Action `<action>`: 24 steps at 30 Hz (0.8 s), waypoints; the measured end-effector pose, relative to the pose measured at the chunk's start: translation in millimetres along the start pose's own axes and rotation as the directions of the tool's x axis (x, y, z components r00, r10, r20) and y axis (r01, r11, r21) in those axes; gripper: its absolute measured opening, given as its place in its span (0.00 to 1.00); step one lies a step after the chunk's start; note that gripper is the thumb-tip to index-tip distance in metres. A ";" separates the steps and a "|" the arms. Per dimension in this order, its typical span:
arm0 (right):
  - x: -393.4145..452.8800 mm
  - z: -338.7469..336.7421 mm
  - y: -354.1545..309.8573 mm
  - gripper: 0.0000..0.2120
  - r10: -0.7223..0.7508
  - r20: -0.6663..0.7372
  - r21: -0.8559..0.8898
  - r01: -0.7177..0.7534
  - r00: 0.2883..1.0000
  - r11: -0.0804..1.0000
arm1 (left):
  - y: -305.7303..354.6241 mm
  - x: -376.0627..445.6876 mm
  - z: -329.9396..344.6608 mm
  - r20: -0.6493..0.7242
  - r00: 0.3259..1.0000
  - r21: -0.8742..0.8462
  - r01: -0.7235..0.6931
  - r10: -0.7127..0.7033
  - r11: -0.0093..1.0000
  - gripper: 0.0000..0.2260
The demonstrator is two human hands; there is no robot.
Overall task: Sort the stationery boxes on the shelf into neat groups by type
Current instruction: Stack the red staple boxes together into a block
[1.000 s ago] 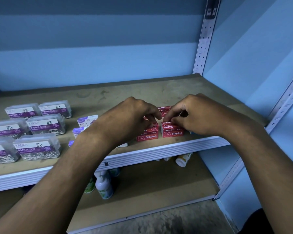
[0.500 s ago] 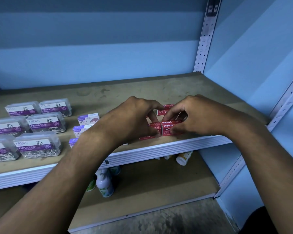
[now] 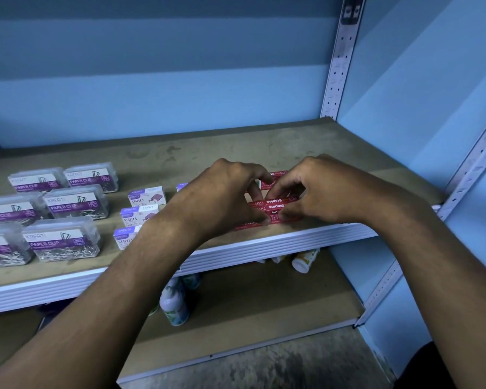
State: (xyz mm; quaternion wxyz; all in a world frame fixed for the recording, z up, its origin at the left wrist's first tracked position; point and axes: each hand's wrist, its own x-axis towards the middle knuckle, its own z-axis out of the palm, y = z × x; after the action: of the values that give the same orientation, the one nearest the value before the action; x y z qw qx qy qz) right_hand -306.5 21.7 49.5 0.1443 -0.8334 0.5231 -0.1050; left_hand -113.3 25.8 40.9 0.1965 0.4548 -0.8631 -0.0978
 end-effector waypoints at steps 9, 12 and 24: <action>2.3 -11.3 8.1 0.15 0.029 -0.153 0.101 -0.014 0.988 0.995 | -6.8 3.6 -19.2 -0.095 0.995 -0.040 0.027 -0.030 0.999 0.28; 11.6 -5.8 15.6 0.16 0.052 -0.223 0.101 -0.030 0.974 0.994 | -19.6 8.6 -15.0 -0.146 0.988 0.035 0.046 -0.040 0.998 0.22; 40.0 9.9 20.0 0.14 0.096 -0.196 0.125 -0.072 0.976 0.990 | -37.3 31.0 2.5 -0.050 0.992 0.140 0.120 -0.114 0.983 0.14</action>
State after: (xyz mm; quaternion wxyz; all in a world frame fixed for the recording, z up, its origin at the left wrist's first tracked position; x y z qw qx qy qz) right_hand -302.8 -21.3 34.1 0.1435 -0.7856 0.5628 -0.2132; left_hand -102.3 -21.0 33.4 0.1754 0.5196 -0.8354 -0.0379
